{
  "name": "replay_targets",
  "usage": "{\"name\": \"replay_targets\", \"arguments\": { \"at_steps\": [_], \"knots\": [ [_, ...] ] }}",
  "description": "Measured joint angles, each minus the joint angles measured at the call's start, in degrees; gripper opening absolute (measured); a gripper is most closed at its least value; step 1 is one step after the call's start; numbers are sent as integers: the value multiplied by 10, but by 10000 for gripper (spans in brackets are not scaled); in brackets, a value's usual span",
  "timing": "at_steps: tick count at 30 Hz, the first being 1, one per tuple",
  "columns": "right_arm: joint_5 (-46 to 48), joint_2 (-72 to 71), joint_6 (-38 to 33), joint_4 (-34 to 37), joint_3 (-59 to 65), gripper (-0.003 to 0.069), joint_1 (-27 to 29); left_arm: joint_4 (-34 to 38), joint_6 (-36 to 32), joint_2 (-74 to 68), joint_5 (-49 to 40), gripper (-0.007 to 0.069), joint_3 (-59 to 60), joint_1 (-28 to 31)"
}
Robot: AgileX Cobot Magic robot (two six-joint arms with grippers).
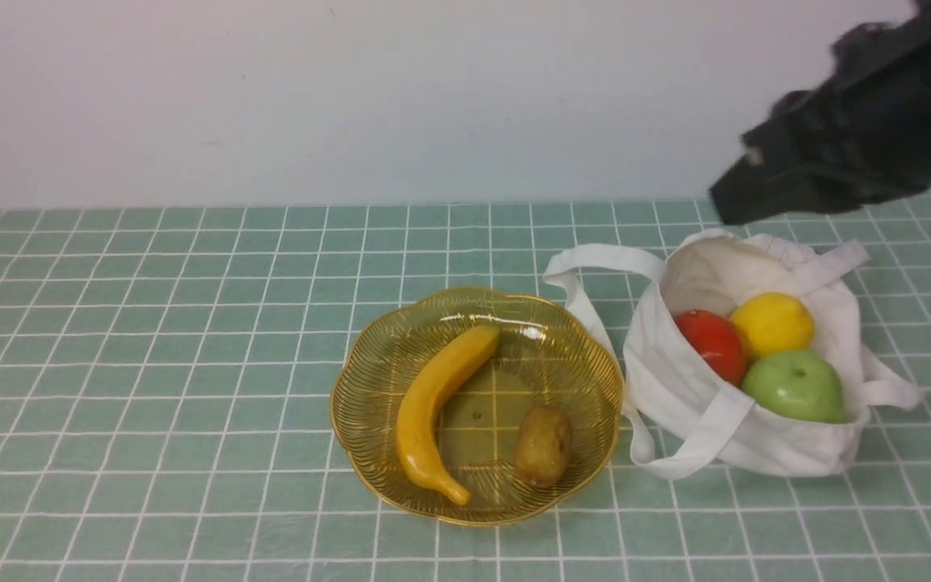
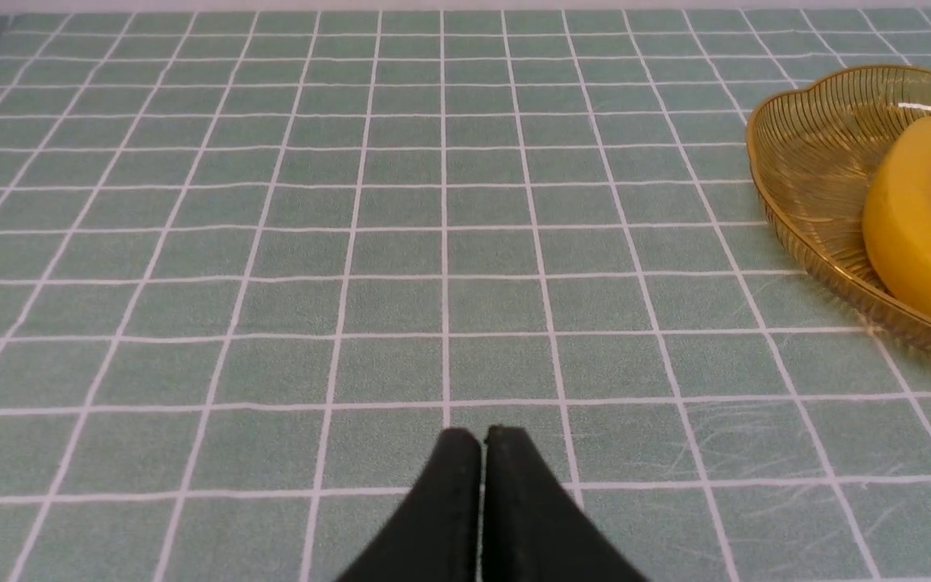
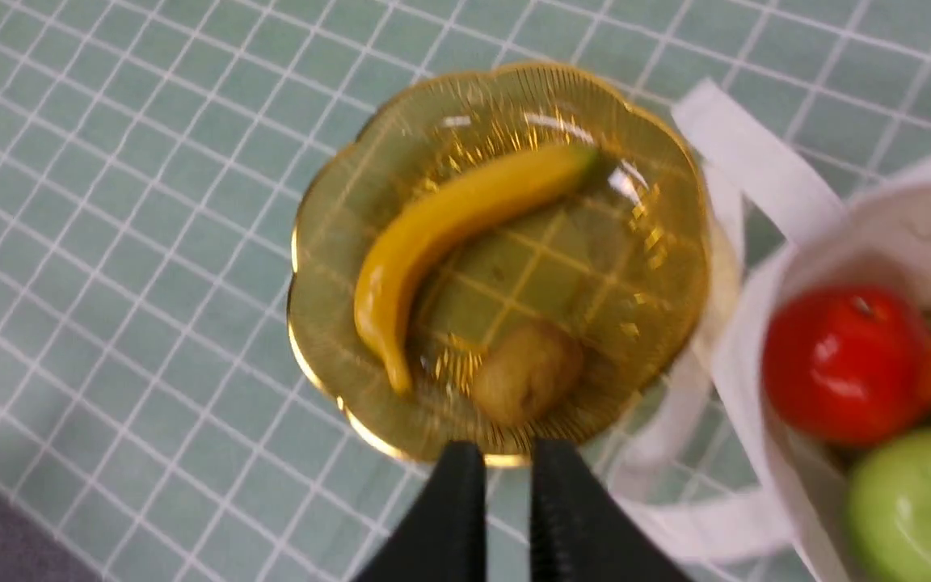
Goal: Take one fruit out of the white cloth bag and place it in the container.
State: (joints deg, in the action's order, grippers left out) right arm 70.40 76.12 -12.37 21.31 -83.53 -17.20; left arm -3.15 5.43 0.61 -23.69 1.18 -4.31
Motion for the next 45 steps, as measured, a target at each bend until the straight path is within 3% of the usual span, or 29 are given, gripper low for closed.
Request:
{"name": "replay_targets", "arguments": {
  "at_steps": [7,13,16,23,29,45],
  "knots": [
    [17,-148,4,-62,32,-13,3,0,0,0,0,-8,0,0],
    [12,-317,50,-136,167,-13,3,0,0,0,0,-8,0,0],
    [-104,-438,81,-155,317,-14,3,0,0,0,0,-8,0,0],
    [-404,-569,103,-145,563,-14,3,0,0,0,0,-8,0,0],
    [-601,-612,104,-145,667,-14,3,0,0,0,0,-8,0,0],
    [-607,-612,103,-145,688,-14,3,0,0,0,0,-8,0,0]
  ]
}}
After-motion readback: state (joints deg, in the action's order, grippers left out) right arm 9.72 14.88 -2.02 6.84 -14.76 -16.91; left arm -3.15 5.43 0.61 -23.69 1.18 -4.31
